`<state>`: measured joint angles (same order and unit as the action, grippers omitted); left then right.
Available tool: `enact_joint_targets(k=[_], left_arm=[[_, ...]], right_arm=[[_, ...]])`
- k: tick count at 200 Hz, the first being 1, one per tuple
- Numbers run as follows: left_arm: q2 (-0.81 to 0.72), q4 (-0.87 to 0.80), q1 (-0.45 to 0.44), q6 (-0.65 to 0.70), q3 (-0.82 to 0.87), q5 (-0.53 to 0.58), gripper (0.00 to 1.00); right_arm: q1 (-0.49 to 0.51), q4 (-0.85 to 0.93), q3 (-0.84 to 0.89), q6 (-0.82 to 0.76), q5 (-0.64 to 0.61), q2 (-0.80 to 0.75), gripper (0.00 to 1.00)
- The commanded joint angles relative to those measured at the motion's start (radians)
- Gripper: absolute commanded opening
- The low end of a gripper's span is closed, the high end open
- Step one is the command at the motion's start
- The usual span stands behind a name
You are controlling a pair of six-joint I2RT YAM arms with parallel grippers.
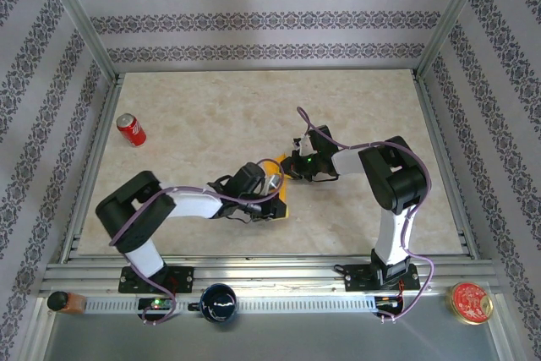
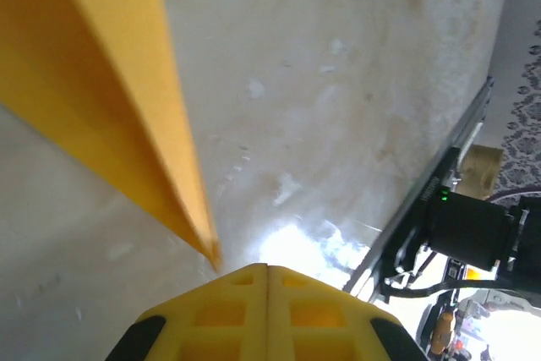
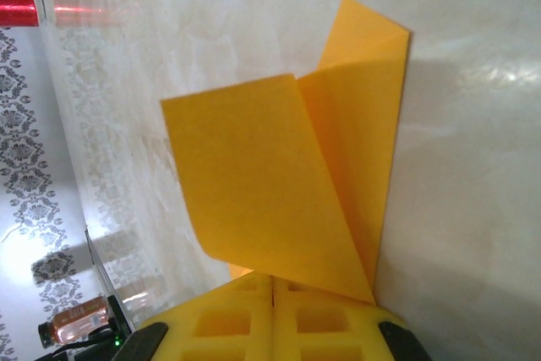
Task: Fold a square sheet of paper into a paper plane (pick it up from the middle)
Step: Fold the wing for the fifth time at the center of the table.
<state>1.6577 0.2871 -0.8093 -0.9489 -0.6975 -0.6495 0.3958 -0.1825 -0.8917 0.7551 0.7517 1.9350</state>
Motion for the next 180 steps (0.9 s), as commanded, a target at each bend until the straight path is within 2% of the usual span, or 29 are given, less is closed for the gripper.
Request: enact_joint_targets(k=[1, 26, 45, 74, 120, 153, 180], left_arm=[[-0.079, -0.025, 0.039, 0.018, -0.018, 0.068, 0.03], [-0.076, -0.037, 0.109, -0.005, -0.017, 0.113, 0.03], [-0.038, -0.034, 0.141, 0.003, -0.049, 0.096, 0.03], [0.036, -0.028, 0.144, 0.022, -0.128, 0.058, 0.02], [0.150, 0.042, 0.144, 0.006, -0.158, 0.027, 0.00], [0.206, 0.127, 0.142, -0.036, -0.128, -0.026, 0.00], [0.231, 0.129, 0.139, -0.041, -0.097, -0.044, 0.00]], right_arm=[[0.017, 0.117, 0.046, -0.010, -0.124, 0.039, 0.06], [0.020, 0.101, 0.065, 0.023, -0.124, 0.021, 0.06], [0.029, 0.087, 0.078, 0.054, -0.133, 0.002, 0.06], [0.041, 0.072, 0.091, 0.085, -0.152, -0.029, 0.07], [0.043, 0.078, 0.091, 0.087, -0.164, -0.033, 0.06], [0.044, 0.080, 0.094, 0.086, -0.167, -0.027, 0.06], [0.044, 0.086, 0.088, 0.082, -0.170, -0.024, 0.06]])
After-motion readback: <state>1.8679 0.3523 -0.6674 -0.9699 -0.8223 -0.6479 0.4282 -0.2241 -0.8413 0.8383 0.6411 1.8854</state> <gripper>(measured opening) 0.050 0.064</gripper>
